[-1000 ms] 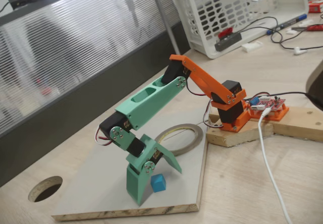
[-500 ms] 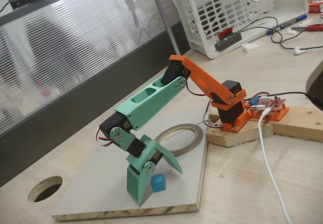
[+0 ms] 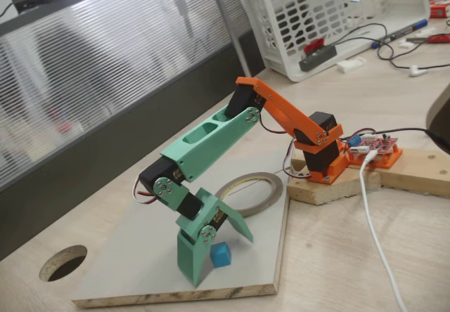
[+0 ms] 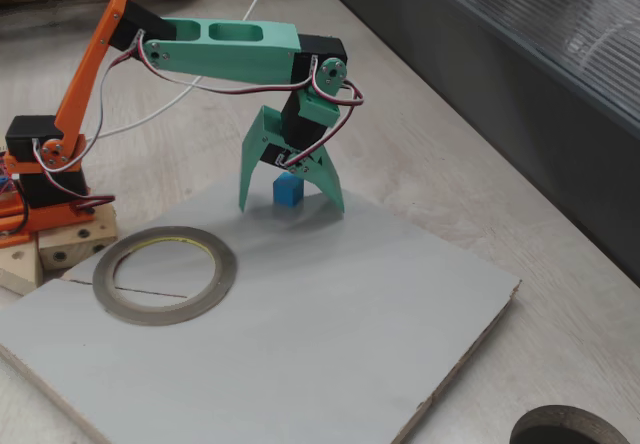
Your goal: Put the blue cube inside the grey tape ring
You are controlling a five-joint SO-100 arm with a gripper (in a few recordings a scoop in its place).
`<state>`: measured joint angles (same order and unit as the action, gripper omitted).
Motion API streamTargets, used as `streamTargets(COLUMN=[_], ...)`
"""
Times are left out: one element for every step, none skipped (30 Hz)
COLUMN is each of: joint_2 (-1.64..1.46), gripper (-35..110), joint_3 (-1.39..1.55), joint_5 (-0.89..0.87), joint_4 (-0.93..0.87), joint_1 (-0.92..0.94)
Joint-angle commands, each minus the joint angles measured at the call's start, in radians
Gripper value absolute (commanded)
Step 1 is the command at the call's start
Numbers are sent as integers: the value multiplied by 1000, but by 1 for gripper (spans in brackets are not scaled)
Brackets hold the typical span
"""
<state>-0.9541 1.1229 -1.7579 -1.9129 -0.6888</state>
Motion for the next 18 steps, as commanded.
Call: streamTargets(joint_2=[-31,-31,-29,-20,-15,-14,-14,-14,-14,-14,-14,-14,-15,-18,-20,-23,-23,-25], gripper=[84,81,77,74,70,67,64,60,57,54,51,49,46,43,41,38,36,33], joint_3=[-46,-74,-103,-130,-155,-176,-195,-207,-212,-213,-213,-213,-213,-215,-215,-215,-215,-215], joint_5=[-9,-12,-14,-15,-15,-15,-15,-15,-15,-15,-15,-15,-15,-15,-15,-15,-15,-17], joint_4=[2,11,17,21,26,31,37,46,57,69,81,92,103,110,118,124,126,126], joint_1=[-11,-11,-11,-11,-11,-11,-11,-11,-11,-11,-11,-11,-11,-11,-9,-9,-9,-9])
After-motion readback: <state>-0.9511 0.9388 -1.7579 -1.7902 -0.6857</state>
